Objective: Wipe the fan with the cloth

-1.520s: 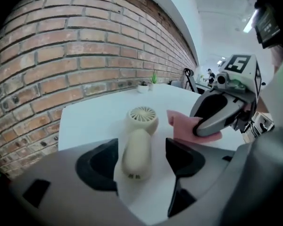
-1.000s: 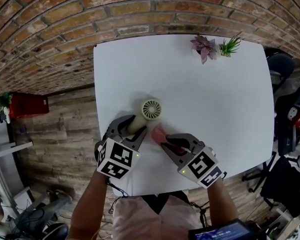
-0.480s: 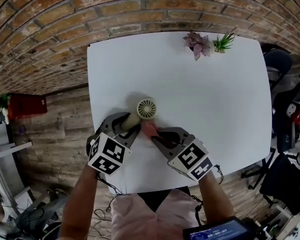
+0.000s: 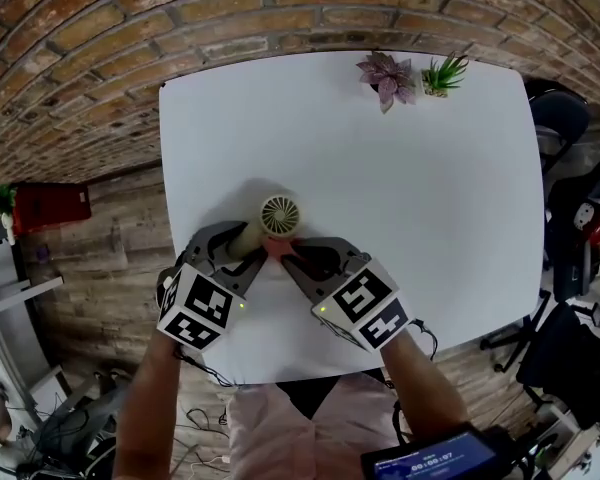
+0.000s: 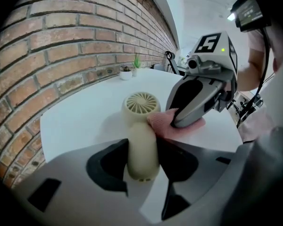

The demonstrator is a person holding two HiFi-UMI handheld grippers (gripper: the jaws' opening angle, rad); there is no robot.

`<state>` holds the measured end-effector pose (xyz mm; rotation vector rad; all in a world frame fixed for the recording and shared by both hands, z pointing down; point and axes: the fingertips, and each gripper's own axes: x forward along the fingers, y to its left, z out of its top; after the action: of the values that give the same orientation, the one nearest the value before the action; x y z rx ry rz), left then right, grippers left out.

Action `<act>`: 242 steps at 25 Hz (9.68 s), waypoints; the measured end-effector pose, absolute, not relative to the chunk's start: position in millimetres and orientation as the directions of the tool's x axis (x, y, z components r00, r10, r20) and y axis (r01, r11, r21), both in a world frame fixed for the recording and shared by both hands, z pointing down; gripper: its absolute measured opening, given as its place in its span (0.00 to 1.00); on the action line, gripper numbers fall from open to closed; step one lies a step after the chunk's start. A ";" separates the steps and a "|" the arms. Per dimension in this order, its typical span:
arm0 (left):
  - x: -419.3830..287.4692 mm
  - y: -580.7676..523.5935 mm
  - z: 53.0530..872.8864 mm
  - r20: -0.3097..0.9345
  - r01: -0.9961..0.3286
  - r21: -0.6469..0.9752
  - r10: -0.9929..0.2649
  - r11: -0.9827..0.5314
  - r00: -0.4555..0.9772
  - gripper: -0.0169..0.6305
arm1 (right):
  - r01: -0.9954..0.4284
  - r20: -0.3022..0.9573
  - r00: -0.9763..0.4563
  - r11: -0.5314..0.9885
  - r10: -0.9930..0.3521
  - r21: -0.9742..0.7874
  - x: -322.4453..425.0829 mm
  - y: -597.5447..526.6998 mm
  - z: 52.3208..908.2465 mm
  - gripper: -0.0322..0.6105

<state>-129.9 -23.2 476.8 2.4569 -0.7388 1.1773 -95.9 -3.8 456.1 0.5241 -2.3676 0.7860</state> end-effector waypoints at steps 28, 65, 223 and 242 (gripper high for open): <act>-125.8 -23.2 478.7 0.835 -0.470 0.049 -0.222 -0.882 0.503 0.33 | -0.620 0.614 -0.743 0.620 -0.266 -0.481 -57.6 -21.0 454.1 0.11; -109.2 -17.9 481.4 0.937 -0.040 0.006 -0.009 -0.999 0.350 0.33 | -0.674 0.676 -0.669 0.635 -0.309 -0.377 -11.6 -36.3 461.2 0.11; -72.6 1.1 434.4 0.919 -0.150 -0.245 -0.278 -0.958 0.279 0.62 | -0.242 0.638 -0.768 0.904 0.043 -0.352 8.8 65.5 416.4 0.11; -67.8 -6.1 478.0 0.959 -0.040 -0.098 -0.105 -0.994 0.265 0.60 | -0.400 0.646 -0.753 0.692 0.127 -0.602 -27.9 60.7 458.1 0.11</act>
<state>-67.8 -6.1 478.0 2.5405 -0.1462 1.9323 -27.9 60.7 458.1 0.2078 -2.2197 0.9998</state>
